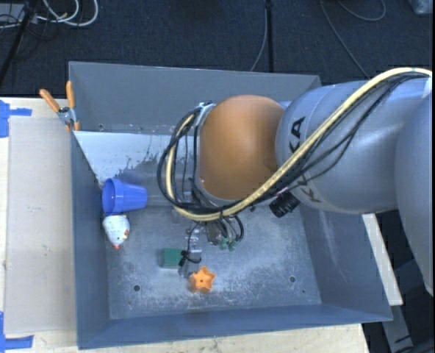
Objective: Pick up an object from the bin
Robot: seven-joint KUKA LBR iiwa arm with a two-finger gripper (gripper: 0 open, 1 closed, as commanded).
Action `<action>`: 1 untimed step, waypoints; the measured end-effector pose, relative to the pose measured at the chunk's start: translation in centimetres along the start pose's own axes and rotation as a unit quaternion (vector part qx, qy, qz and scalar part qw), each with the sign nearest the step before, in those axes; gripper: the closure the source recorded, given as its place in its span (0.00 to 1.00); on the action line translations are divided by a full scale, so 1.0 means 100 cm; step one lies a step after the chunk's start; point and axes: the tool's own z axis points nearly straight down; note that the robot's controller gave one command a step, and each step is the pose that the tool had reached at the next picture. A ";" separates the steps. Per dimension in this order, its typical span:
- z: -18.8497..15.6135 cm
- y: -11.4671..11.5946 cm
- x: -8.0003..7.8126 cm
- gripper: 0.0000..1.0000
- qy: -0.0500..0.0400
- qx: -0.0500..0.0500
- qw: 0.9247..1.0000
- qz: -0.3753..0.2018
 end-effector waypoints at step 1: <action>-0.005 -0.001 -0.002 0.00 -0.004 -0.001 1.000 0.002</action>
Offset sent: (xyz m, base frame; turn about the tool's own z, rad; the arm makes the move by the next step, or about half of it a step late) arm -0.0162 -0.0687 -0.0654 0.0071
